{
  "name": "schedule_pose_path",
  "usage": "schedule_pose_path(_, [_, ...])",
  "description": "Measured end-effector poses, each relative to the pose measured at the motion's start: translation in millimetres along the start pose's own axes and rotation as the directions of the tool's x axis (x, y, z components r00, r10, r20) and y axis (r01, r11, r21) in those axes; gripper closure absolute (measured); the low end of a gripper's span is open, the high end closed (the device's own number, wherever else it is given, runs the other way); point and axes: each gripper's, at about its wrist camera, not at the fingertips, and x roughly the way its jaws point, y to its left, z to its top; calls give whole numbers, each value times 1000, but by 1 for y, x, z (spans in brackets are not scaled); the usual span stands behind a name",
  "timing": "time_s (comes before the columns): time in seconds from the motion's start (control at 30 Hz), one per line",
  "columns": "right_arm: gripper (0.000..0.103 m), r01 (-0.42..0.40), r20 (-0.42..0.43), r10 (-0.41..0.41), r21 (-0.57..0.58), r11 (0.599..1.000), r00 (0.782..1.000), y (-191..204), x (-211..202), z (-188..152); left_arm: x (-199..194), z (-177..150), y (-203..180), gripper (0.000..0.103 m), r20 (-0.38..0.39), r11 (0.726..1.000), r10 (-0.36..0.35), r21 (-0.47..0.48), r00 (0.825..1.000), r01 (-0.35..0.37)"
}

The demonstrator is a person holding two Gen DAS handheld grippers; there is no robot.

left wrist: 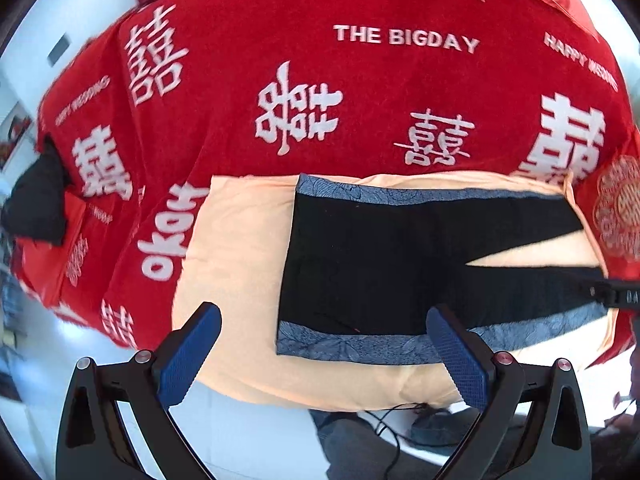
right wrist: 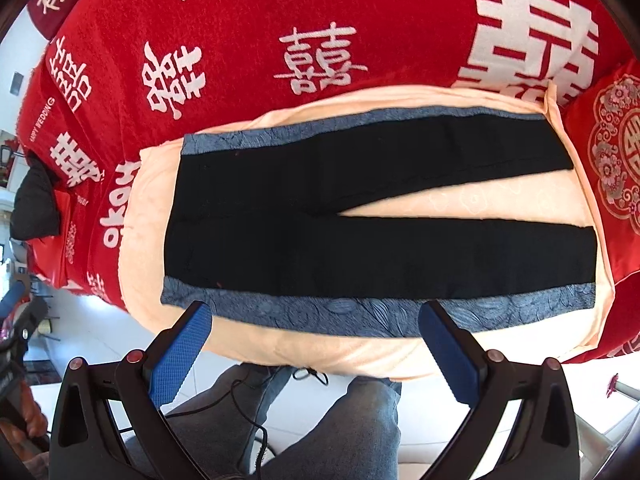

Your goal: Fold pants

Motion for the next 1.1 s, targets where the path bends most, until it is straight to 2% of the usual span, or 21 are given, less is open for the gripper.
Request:
schedule_pose_path(0.13, [0,-1,-41,0,-27,1000,999,-19,6,-10,16,-18,-2,0,-45,995,28,-97,999,-32])
schedule_pose_path(0.23, [0,29,-84,-29,-8,1000,996,-33,18,-20,33,-33,-3,0,-120,990,23,-133,993,-39])
schedule_pose_path(0.4, [0,-3,-124,15,93,996,992,-46,33,-42,70,-49,0,0,-204,994,-2,-111,979,-21])
schedule_pose_path(0.53, [0,-30,-129,50,148,988,990,-43,63,-55,119,-57,5,0,-259,996,-4,-85,966,-19])
schedule_pose_path(0.63, [0,-53,-168,86,190,980,982,-34,101,-63,149,-64,15,0,-283,994,-8,-108,959,-24])
schedule_pose_path(0.73, [0,-73,-176,107,190,979,979,-14,133,-67,180,-77,30,0,-312,988,-53,-151,949,5])
schedule_pose_path(0.83, [0,-145,-170,183,213,966,968,1,164,-74,211,-89,45,0,-343,987,-63,-157,937,9])
schedule_pose_path(0.93, [0,-162,-189,209,234,958,960,11,192,-82,226,-88,51,0,-326,991,-34,-132,945,-10])
schedule_pose_path(1.0, [0,-148,-173,187,217,965,967,18,204,-81,232,-79,50,0,-270,996,-26,-94,963,0])
schedule_pose_path(1.1, [0,-170,-118,199,217,961,973,18,212,-72,244,-59,37,0,-191,999,-37,-33,981,31])
